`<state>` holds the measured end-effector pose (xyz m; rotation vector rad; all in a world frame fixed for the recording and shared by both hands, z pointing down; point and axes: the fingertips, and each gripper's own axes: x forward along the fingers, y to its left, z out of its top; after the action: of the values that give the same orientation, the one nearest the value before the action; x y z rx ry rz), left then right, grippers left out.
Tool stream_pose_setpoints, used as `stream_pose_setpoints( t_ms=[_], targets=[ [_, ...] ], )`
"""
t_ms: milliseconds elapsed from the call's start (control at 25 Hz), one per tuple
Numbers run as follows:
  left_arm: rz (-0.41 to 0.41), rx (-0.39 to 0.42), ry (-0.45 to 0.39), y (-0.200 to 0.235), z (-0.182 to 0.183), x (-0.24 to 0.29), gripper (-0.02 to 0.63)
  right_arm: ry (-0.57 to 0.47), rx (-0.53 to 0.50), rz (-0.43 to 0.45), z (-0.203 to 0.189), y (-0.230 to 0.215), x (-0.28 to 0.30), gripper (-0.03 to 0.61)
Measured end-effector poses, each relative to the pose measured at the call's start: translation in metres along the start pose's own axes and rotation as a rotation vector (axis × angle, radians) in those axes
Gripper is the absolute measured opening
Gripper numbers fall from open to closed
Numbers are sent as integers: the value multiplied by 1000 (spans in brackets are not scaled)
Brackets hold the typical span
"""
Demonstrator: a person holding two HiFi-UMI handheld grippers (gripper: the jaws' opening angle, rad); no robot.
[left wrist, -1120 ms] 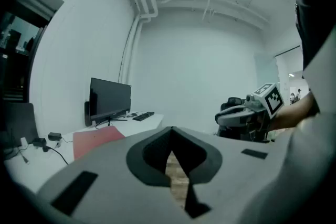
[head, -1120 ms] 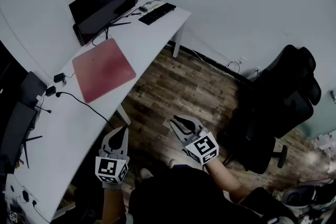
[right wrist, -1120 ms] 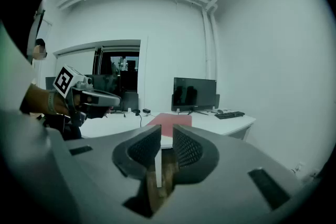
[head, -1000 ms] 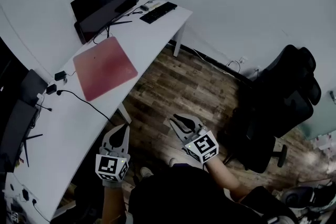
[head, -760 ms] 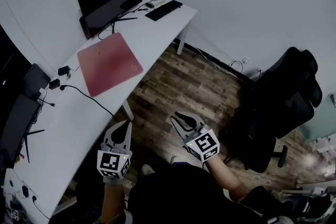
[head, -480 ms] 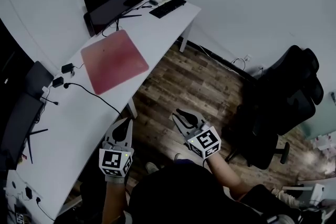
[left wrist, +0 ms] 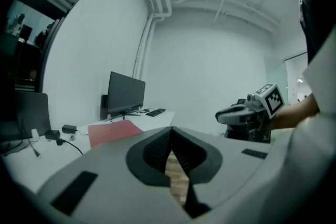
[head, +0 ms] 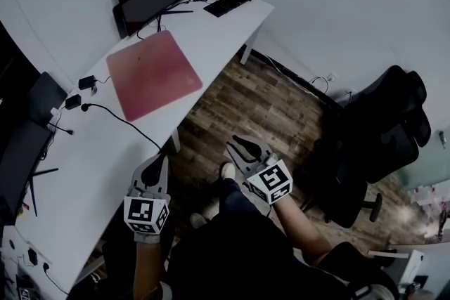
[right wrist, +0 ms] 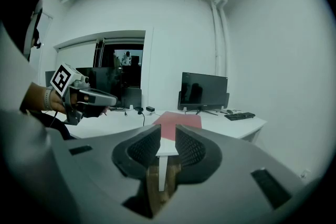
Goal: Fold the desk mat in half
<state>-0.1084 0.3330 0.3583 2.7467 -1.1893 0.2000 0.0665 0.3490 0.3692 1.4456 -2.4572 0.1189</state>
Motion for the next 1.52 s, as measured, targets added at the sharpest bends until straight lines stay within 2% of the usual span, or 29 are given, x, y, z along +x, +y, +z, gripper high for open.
stream_pose_setpoints(
  t_ms=[280,600,1040,1240,1520],
  targets=[
    [87,8,43,38,-4,45,8,7,-15,86,6,-52,67,84],
    [222,-24,109,84,0,119,8,34,-14,242,11,-118,153,97],
    [375,-54,172,106,-8,205,9,84,-25,456,-3,-178,225,112],
    [387,-53,236,113,-26,227,26,116,-59,517,-15,-185,249,126],
    [387,-43,300,137,-46,242,49,168,-102,556,-30,-182,283,152]
  ],
)
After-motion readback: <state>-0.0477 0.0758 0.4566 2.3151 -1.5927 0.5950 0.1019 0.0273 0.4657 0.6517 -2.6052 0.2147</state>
